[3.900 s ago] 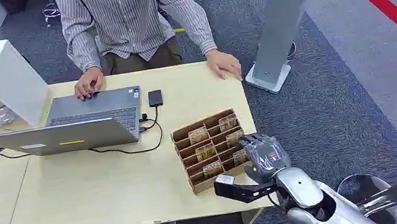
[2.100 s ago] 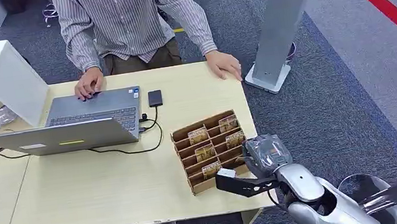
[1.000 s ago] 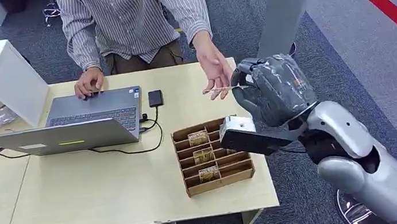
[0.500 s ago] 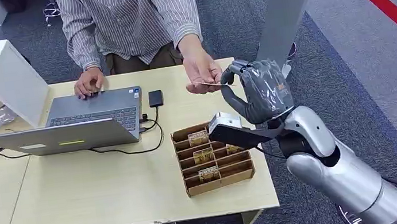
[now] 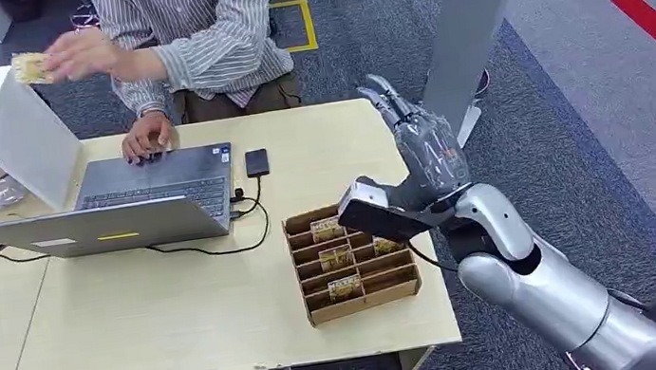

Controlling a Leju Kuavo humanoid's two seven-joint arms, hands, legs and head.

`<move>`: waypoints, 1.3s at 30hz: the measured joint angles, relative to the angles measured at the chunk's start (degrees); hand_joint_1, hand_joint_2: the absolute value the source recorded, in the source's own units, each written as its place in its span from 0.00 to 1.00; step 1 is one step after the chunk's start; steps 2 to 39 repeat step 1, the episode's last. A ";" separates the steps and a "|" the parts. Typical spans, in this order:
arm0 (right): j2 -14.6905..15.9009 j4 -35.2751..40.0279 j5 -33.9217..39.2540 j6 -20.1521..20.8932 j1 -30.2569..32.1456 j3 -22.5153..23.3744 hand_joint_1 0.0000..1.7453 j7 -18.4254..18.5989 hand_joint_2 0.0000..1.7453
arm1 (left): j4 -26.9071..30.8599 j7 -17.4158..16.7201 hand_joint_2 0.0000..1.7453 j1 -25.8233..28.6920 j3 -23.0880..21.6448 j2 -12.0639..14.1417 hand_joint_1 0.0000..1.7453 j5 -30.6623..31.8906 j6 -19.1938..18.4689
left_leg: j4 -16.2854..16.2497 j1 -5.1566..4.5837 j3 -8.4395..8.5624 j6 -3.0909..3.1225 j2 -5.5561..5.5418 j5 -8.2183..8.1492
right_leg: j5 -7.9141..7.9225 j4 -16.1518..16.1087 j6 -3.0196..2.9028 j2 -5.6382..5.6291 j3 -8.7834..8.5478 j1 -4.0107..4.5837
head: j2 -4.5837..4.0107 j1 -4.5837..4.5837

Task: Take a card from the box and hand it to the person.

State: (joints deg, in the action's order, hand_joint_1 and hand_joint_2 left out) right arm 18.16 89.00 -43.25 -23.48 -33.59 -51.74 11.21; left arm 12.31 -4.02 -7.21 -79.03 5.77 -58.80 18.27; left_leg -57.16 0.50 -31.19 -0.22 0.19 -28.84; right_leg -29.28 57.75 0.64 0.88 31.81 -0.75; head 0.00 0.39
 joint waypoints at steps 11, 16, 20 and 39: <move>0.00 0.07 1.40 -0.20 0.38 0.11 0.00 0.04 1.00 | 0.00 0.00 0.00 0.01 0.00 -0.02 0.00 -0.15 0.24 | 0.00 0.00 0.01 0.00 0.00 0.00 | 0.00 0.00 0.00 0.00 0.00 0.00 | 0.00 0.00; 0.00 0.07 1.40 -0.20 0.38 0.11 0.00 0.04 1.00 | 0.00 0.00 0.00 0.01 0.00 -0.02 0.00 -0.15 0.24 | 0.00 0.00 0.01 0.00 0.00 0.00 | 0.00 0.00 0.00 0.00 0.00 0.00 | 0.00 0.00; 0.00 0.07 1.40 -0.20 0.38 0.11 0.00 0.04 1.00 | 0.00 0.00 0.00 0.01 0.00 -0.02 0.00 -0.15 0.24 | 0.00 0.00 0.01 0.00 0.00 0.00 | 0.00 0.00 0.00 0.00 0.00 0.00 | 0.00 0.00; 0.00 0.07 1.40 -0.20 0.38 0.11 0.00 0.04 1.00 | 0.00 0.00 0.00 0.01 0.00 -0.02 0.00 -0.15 0.24 | 0.00 0.00 0.01 0.00 0.00 0.00 | 0.00 0.00 0.00 0.00 0.00 0.00 | 0.00 0.00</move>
